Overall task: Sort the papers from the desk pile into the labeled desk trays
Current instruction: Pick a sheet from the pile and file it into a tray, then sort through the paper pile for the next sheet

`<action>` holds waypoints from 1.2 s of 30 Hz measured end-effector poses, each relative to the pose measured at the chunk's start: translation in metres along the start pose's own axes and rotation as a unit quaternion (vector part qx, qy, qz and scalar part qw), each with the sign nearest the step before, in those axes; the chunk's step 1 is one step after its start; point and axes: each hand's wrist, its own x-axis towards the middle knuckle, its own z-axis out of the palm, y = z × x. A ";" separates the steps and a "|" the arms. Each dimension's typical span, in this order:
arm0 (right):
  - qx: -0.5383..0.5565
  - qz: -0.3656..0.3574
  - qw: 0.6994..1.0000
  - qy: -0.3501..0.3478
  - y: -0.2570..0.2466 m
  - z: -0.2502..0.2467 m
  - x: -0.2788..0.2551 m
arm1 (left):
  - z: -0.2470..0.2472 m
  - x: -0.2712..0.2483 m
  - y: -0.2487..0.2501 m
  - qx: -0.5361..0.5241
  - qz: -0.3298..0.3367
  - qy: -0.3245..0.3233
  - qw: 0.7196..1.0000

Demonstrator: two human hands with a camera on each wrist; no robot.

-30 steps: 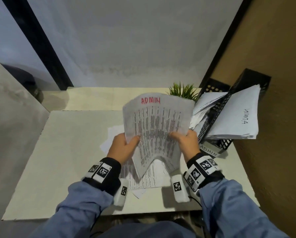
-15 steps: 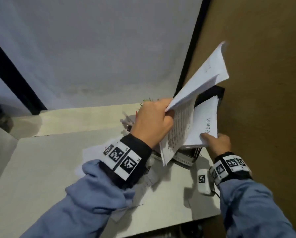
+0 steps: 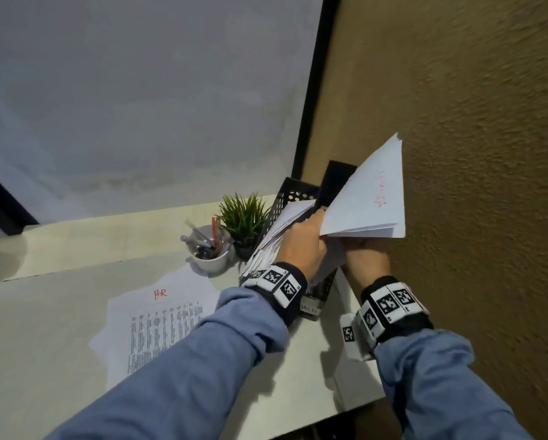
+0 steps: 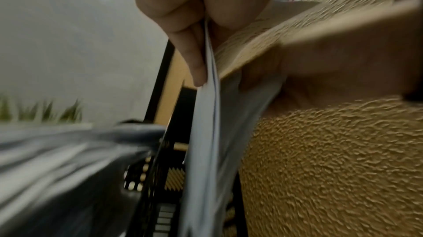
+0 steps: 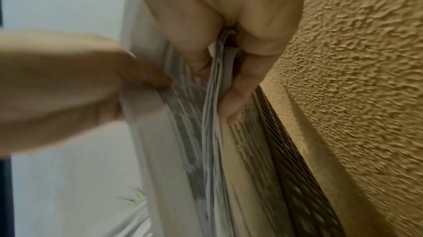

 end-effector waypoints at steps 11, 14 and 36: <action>-0.066 -0.087 0.993 0.043 -0.012 0.014 0.005 | 0.043 0.002 -0.037 -0.035 -0.104 -0.172 0.979; -0.068 -0.078 0.994 0.043 -0.005 0.018 0.010 | 0.035 0.002 -0.037 -0.056 -0.098 -0.147 0.983; -0.217 -0.090 0.930 -0.284 0.050 0.241 -0.093 | -0.065 -0.245 -0.288 -0.004 -0.596 0.099 0.797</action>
